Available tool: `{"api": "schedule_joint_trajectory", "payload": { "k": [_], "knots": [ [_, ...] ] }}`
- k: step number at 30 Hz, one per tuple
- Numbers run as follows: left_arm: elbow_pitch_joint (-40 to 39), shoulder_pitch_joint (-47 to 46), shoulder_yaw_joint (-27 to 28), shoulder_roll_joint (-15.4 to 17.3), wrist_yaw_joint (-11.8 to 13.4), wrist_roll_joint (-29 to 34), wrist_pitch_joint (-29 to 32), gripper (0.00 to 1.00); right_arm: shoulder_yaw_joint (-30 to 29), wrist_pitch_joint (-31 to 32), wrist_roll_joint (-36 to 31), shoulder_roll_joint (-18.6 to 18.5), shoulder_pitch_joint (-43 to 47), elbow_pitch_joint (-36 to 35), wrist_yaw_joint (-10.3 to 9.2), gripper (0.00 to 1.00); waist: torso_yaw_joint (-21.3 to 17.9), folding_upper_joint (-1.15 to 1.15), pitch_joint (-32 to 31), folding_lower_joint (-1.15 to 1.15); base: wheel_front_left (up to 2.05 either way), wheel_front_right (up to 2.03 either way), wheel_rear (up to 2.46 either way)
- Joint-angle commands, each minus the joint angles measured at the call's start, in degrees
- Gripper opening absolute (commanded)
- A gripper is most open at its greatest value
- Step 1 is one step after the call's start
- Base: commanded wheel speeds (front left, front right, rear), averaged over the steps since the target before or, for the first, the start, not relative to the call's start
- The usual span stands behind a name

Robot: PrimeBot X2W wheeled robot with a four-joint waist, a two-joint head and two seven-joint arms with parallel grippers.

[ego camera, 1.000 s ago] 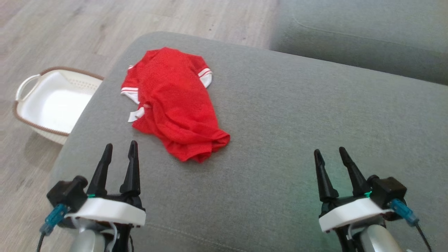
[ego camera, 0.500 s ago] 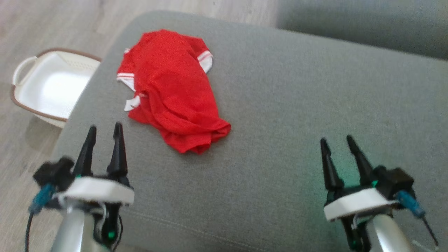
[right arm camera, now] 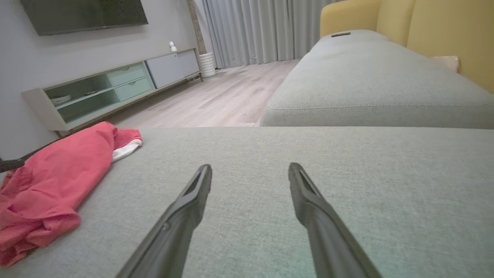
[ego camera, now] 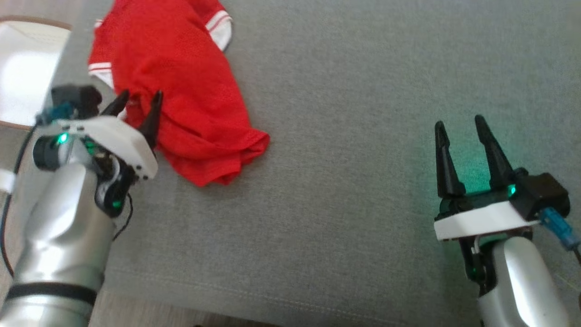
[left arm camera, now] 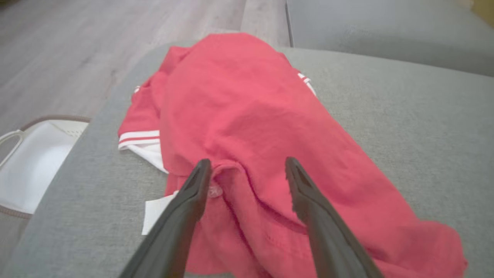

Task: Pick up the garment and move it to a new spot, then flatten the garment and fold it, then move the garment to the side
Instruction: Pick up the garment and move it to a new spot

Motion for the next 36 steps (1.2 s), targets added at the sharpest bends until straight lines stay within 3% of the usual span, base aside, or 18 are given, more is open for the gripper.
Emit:
{"api": "schedule_joint_trajectory", "payload": {
  "k": [1, 7, 8, 9, 12, 15, 20, 25, 30, 36],
  "knots": [
    [-0.97, -1.88, 1.58, 2.91, 0.04, -0.62, 0.09, 1.0, 1.41, 0.11, -0.43, -0.13, -1.27, -2.18, -0.05, 1.0, -1.69, 0.0, 1.95, -0.02, 0.0, 0.0, 0.0],
    [5.45, -6.96, -5.28, 5.68, 0.04, -7.45, 4.96, 1.0, 1.92, 0.47, -0.64, -0.13, -2.18, -3.05, -0.05, 1.0, -3.85, 0.0, 3.98, -0.02, 0.0, 0.0, 0.0],
    [6.18, -7.36, -6.49, 6.02, 0.04, -8.56, 5.87, 0.68, 1.93, 0.4, -0.6, -0.13, -2.3, -3.03, -0.05, 1.0, -4.12, 0.0, 4.03, -0.02, 0.0, 0.0, 0.0],
    [6.53, -7.67, -7.77, 6.55, 0.04, -9.49, 6.15, 0.0, 1.98, 0.32, -0.51, -0.13, -2.41, -2.96, -0.05, 1.0, -4.47, 0.0, 3.97, -0.02, 0.0, 0.0, 0.0],
    [6.72, -8.22, -10.08, 7.89, 0.04, -12.93, 4.3, 0.0, 1.99, 0.05, -0.21, -0.13, -2.43, -2.52, -0.05, 1.0, -5.14, 0.0, 3.43, -0.02, 0.0, 0.0, 0.0],
    [6.4, -8.68, -12.35, 9.07, 0.04, -14.81, -2.02, 0.0, 1.97, -0.54, 0.38, -0.13, -2.1, -1.45, -0.05, 1.0, -5.96, 0.0, 1.63, -0.02, 0.0, 0.0, 0.0],
    [3.83, -8.76, -13.93, 9.63, 0.04, -16.79, -9.98, 0.0, 2.17, -1.45, 1.55, -0.13, -1.74, 0.07, -0.05, 1.0, -7.01, 0.0, -1.65, -0.02, 0.0, 0.0, 0.0],
    [-1.03, -8.44, -13.77, 9.34, 0.04, -18.09, -13.73, 0.0, 3.04, -2.25, 2.95, -0.13, -1.54, 1.4, -0.05, 1.0, -8.78, 0.0, -4.52, -0.02, 0.0, 0.0, 0.0],
    [-7.18, -6.75, -12.44, 7.03, 0.43, -18.18, -14.6, 0.0, 4.03, -3.05, 4.42, -0.13, -1.02, 2.91, -0.05, 1.0, -11.11, 0.0, -6.88, -0.02, 0.0, 0.0, 0.0],
    [-13.9, -4.74, -12.1, 1.78, 2.0, -16.33, -14.74, 0.0, 5.14, -3.72, 5.81, -0.13, -1.13, 3.96, -0.05, 1.0, -14.85, 0.0, -8.25, -0.02, 0.0, 0.0, 0.0]
  ]
}}
